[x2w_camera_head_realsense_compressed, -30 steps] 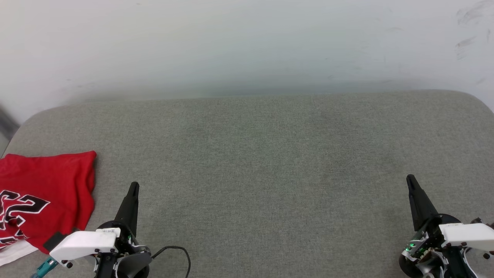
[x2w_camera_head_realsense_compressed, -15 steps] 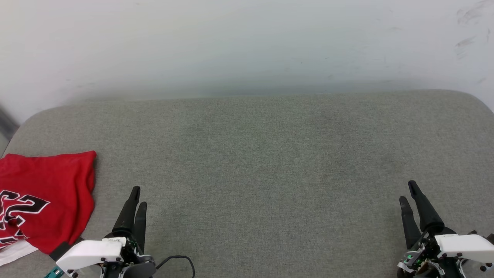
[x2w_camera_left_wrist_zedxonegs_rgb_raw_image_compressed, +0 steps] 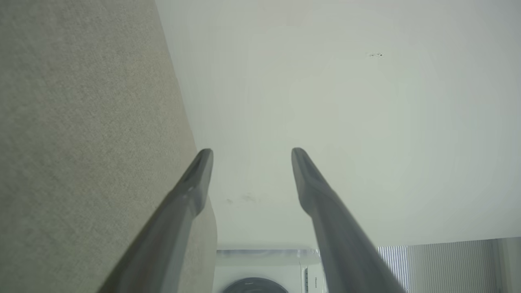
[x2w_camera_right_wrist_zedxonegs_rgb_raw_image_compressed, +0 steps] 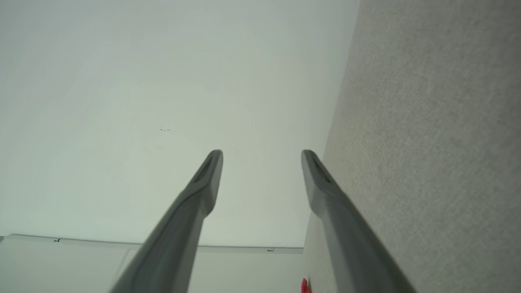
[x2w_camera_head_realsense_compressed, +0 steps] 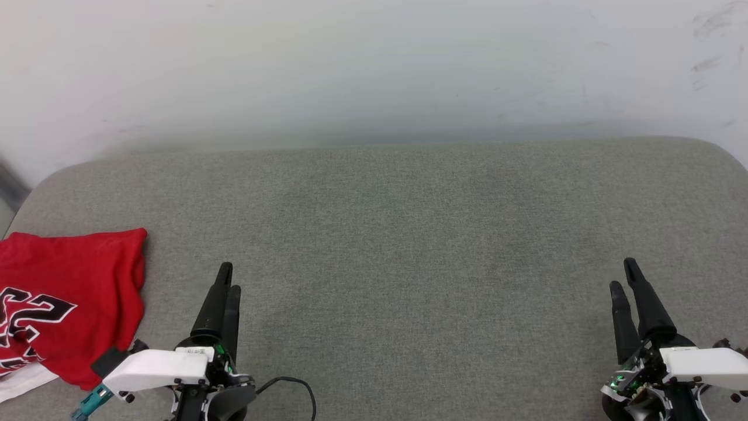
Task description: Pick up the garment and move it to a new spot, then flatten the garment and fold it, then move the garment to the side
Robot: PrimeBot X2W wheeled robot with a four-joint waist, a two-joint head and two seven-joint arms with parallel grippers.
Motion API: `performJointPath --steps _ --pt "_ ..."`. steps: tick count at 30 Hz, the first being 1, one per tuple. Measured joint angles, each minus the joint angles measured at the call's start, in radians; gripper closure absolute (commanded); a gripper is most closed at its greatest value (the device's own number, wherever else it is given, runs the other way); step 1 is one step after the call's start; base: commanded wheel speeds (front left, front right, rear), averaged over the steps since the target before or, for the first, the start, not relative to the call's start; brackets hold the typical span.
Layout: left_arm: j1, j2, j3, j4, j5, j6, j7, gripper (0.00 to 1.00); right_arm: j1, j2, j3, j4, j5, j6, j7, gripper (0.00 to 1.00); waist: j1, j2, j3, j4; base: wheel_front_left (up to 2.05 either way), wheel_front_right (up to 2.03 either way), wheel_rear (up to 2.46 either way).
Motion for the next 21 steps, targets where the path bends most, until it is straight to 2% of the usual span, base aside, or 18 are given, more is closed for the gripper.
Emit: performJointPath --steps 9,14,21 --pt "-0.002 0.001 -0.04 -0.043 0.111 0.0 -0.037 0.0 0.009 -0.017 0.024 -0.038 -0.083 0.0 -0.042 0.0 0.0 0.0 -0.001 0.0 0.0 0.0 0.0" --pt "0.002 0.001 -0.044 -0.061 0.182 0.0 -0.057 0.0 0.014 -0.027 0.035 -0.051 -0.177 0.0 -0.063 0.0 0.0 0.0 -0.004 0.0 0.0 0.0 0.0" --pt "0.012 0.001 -0.045 -0.064 0.341 0.0 -0.082 0.0 0.02 -0.024 0.038 -0.075 -0.33 0.0 -0.089 0.0 0.0 0.0 -0.009 0.0 0.0 0.0 0.0"
